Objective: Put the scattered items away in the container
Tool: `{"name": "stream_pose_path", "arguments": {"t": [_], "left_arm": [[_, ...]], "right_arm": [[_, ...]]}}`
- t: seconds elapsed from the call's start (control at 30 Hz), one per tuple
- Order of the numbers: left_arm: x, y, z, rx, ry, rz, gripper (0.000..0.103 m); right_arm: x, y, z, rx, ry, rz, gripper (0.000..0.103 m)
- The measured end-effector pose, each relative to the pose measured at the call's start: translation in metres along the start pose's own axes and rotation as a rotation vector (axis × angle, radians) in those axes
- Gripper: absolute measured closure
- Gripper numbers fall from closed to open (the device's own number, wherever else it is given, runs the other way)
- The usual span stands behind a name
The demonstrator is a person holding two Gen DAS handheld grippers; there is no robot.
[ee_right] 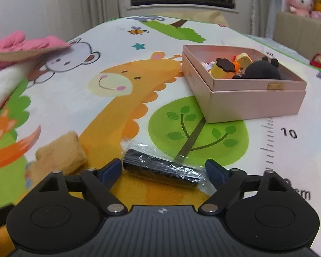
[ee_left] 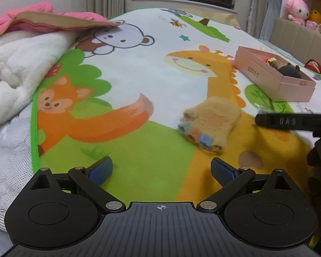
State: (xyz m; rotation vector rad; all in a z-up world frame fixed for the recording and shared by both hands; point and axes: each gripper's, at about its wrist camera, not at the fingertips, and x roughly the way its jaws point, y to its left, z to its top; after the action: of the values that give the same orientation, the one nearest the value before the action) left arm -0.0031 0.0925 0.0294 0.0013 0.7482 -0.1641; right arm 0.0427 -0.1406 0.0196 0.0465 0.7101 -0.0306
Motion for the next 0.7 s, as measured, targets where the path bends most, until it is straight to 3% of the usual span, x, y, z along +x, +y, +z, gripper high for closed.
{"name": "stream_pose_path", "arguments": {"t": [0.2,0.37,0.53,0.7], "left_arm": [[0.006,-0.013,0.008,0.0,-0.002,-0.057,0.002],[0.022,-0.038,0.019,0.133,-0.016,-0.08,0.002],[0.042,-0.05,0.037,0.283,-0.052,-0.173,0.002],[0.065,-0.054,0.044,0.313,-0.013,-0.217,0.002]], "right_arm": [[-0.035,-0.015,-0.016,-0.112,-0.059,0.022,0.021],[-0.061,-0.029,-0.028,-0.145,-0.093,0.039,0.021],[-0.07,-0.041,-0.036,-0.115,-0.09,0.07,0.021],[-0.069,-0.043,-0.045,-0.106,-0.076,0.088,0.021]]}}
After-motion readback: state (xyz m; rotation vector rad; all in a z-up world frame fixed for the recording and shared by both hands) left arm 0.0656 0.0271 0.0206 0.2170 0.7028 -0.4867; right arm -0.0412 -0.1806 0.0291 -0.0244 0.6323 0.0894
